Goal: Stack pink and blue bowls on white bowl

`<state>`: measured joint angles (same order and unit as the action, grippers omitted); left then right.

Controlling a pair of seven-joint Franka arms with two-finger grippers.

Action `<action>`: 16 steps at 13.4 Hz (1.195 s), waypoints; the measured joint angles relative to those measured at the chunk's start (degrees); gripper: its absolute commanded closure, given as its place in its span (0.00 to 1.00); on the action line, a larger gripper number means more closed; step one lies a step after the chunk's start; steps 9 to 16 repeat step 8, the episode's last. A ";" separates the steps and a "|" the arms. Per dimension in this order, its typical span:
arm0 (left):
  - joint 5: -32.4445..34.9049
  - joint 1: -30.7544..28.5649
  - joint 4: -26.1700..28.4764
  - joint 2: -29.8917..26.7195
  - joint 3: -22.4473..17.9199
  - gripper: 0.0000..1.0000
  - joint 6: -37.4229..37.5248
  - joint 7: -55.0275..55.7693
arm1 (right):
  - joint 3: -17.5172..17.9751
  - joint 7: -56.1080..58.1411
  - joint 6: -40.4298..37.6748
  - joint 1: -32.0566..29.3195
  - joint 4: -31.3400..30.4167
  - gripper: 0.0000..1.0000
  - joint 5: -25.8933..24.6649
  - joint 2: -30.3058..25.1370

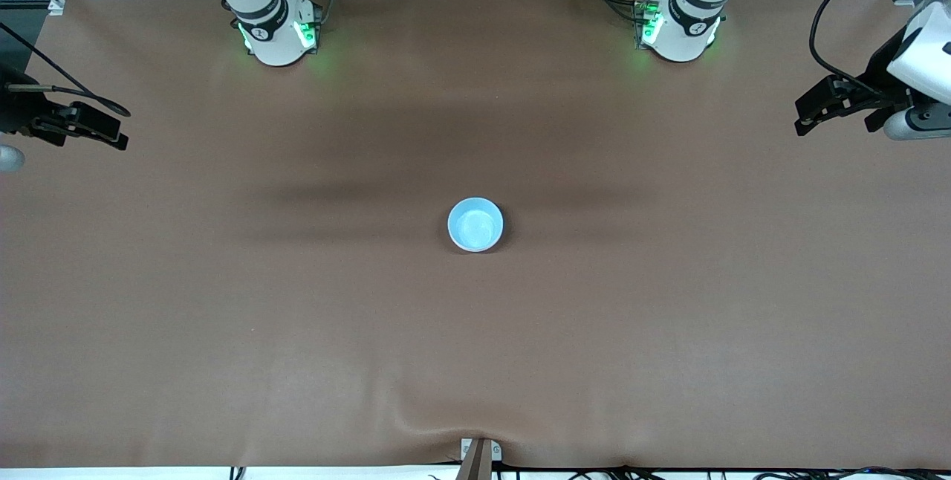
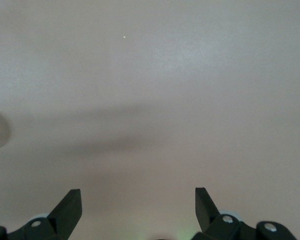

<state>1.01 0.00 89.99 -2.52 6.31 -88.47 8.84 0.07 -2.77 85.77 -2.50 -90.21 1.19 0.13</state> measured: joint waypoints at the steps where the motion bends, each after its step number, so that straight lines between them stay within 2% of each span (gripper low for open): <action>1: 0.00 -0.05 0.00 0.00 0.00 0.00 0.06 0.00 | 0.00 -0.02 0.00 0.00 0.19 0.00 0.00 0.00; 16: 0.00 -0.07 -0.86 -0.01 -0.01 0.00 0.63 0.00 | -0.03 -0.15 -0.01 -0.07 0.46 0.00 0.00 0.00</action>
